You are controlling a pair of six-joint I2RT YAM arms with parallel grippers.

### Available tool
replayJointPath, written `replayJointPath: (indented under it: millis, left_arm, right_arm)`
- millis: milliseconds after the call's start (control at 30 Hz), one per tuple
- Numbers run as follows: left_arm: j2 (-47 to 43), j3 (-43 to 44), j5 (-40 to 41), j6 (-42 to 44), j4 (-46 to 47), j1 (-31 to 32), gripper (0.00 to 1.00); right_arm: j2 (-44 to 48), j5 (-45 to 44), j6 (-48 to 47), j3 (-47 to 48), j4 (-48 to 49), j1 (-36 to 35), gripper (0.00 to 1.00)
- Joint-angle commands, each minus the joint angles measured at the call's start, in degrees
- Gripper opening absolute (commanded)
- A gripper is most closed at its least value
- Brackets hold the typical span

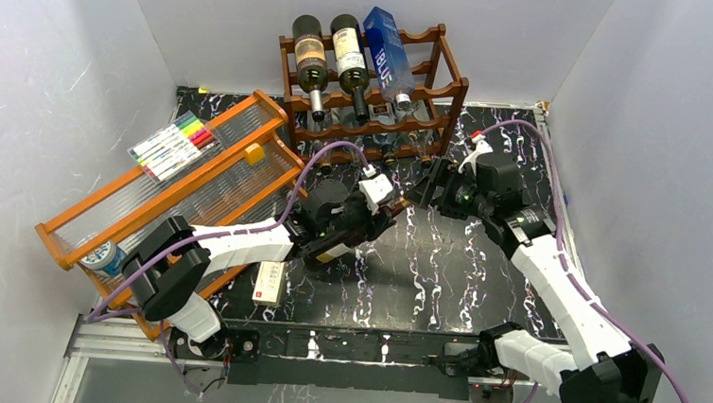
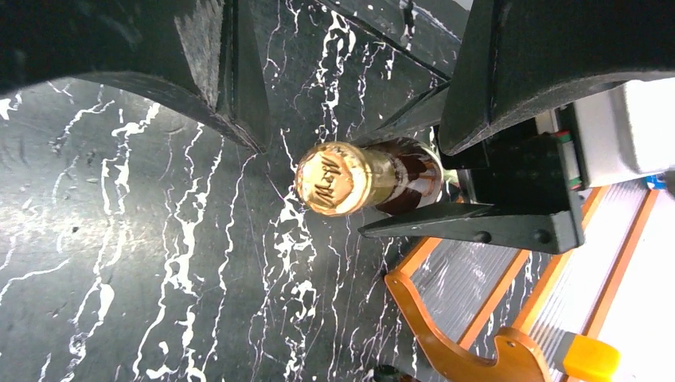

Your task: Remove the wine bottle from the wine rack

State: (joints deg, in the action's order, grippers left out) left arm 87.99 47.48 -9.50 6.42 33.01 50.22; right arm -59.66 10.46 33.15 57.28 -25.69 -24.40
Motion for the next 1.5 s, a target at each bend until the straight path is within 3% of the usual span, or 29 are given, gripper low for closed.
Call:
replayJointPath:
  millis: [0,200,433,533,567,600,633,667,700,767,800,833,1167,1333,1467]
  left_arm:
    - [-3.7,2.1,0.5,-3.7,7.9,0.1,0.06]
    - [-3.8,2.4,-0.1,-4.8,7.7,0.1,0.06]
    - [-3.7,2.6,-0.7,-5.5,6.9,0.1,0.06]
    - [-3.9,2.9,-0.8,-6.0,6.2,0.1,0.08]
    - [-3.9,3.1,-0.7,-6.3,5.6,0.1,0.11]
    - [-4.0,3.6,-0.6,-6.7,4.2,0.1,0.18]
    - [-4.1,4.8,-0.6,-7.2,2.3,0.1,0.33]
    - [-4.1,5.7,-0.6,-7.5,0.4,0.1,0.42]
    - [-4.2,6.6,-0.6,-7.8,-1.6,0.1,0.6]
    - [-4.5,7.8,-0.9,-7.9,-4.5,0.1,0.84]
    - [-5.0,8.4,-1.1,-7.9,-5.9,0.1,0.94]
    - [-5.7,8.8,-1.2,-8.1,-7.0,0.1,0.98]
    - [-15.6,8.0,1.7,-6.4,-10.3,0.1,0.98]
    - [-17.2,8.3,3.6,-5.5,-12.2,0.1,0.98]
    - [-17.7,9.4,5.0,-6.9,-14.7,0.1,0.98]
  right_arm:
    - [-1.0,3.1,3.3,-2.5,13.2,0.1,0.85]
    - [-3.6,8.3,9.2,-8.6,24.8,0.1,0.75]
    - [-7.5,10.7,12.0,-10.3,29.8,0.1,0.61]
    - [-7.6,11.0,12.8,-11.3,31.6,0.1,0.46]
    - [-7.3,9.9,12.6,-11.4,31.2,0.1,0.36]
    - [-6.8,8.5,12.1,-11.1,30.2,0.1,0.27]
    - [-6.1,6.9,11.7,-10.9,29.1,0.1,0.18]
    - [-5.4,5.5,10.9,-10.5,28.3,0.3,0.11]
    - [-4.6,4.2,9.9,-9.9,27.3,0.3,0.07]
    - [-3.1,0.9,7.5,-7.8,24.3,0.4,0.0]
    - [-2.3,-1.1,6.1,-6.5,22.3,0.4,0.0]
    - [-1.5,-3.2,4.9,-5.2,20.4,0.5,0.0]
    - [6.2,-29.3,-10.8,6.3,4.4,0.6,0.0]
    - [0.9,-41.0,-14.1,13.9,1.3,2.2,0.0]
    - [-4.5,-42.1,-15.0,17.8,4.2,8.1,0.0]
